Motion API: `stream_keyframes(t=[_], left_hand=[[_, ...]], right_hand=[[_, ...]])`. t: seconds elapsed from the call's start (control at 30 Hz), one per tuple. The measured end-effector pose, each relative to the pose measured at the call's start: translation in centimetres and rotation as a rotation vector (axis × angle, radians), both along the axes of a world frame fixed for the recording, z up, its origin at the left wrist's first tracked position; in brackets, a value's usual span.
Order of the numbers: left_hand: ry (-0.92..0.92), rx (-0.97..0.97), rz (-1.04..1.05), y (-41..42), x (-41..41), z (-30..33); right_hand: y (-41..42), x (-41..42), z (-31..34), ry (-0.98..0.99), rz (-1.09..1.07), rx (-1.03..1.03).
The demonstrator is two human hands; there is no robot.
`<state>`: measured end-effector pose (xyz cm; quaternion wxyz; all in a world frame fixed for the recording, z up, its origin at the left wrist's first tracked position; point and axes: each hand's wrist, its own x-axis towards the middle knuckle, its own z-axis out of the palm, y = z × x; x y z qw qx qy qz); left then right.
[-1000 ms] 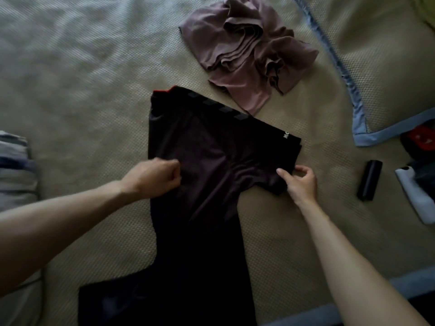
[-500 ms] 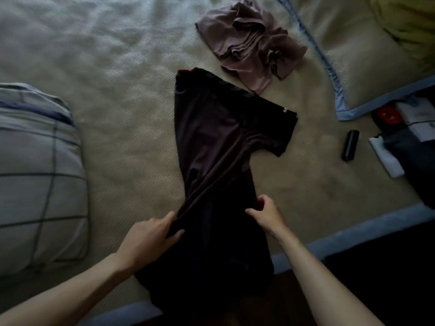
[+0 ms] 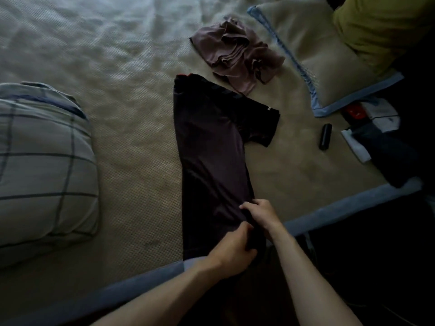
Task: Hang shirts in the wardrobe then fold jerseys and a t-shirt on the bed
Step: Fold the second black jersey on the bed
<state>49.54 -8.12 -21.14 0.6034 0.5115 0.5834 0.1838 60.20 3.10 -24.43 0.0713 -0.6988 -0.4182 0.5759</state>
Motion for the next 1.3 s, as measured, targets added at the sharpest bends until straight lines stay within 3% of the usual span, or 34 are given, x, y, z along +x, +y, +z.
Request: stream_keyframes(t=[0.17, 0.2, 0.4, 0.5, 0.6, 0.7, 0.8, 0.93, 1.03, 1.17, 1.3], left_hand=[[-0.182, -0.402, -0.095, -0.5, 1.7, -2.2], [-0.158, -0.405, -0.095, -0.1, 1.4, -2.5], [0.36, -0.143, -0.036, 7.3, -5.6, -4.9], [0.581, -0.273, -0.288, 11.1, -10.1, -5.5], [0.457, -0.418, -0.584, 8.2, -11.4, -6.4], [0.35, -0.331, -0.506, 0.9, -10.4, -7.9], [0.382, -0.226, -0.5, -3.8, -9.4, -9.2], [0.569, 0.037, -0.474, -7.2, -8.7, -9.5], [0.711, 0.27, -0.221, -10.1, -8.5, -9.1], [0.573, 0.196, 0.086, -12.8, -8.1, -7.7], [0.548, 0.213, -0.002, -13.9, -8.9, -8.8]], right_hand=[[0.5, 4.3, -4.8, -0.259, 0.242, -0.049], [0.7, 5.2, -5.6, -0.306, 0.296, -0.059], [2.9, 6.0, -5.7, -0.424, 0.488, -0.093], [5.5, 4.9, -5.9, -0.378, 0.494, -0.061], [7.6, 3.3, -6.4, -0.4, 0.589, -0.059], [8.5, 2.2, -6.0, -0.44, 0.715, -0.145], [8.9, 1.8, -5.4, -0.48, 0.797, -0.166], [8.4, 1.4, -4.6, -0.522, 0.795, -0.111], [6.9, 1.6, -4.4, -0.539, 0.764, -0.038], [3.6, 1.8, -4.1, -0.527, 0.64, 0.026], [0.4, 2.4, -3.6, -0.401, 0.571, -0.084]])
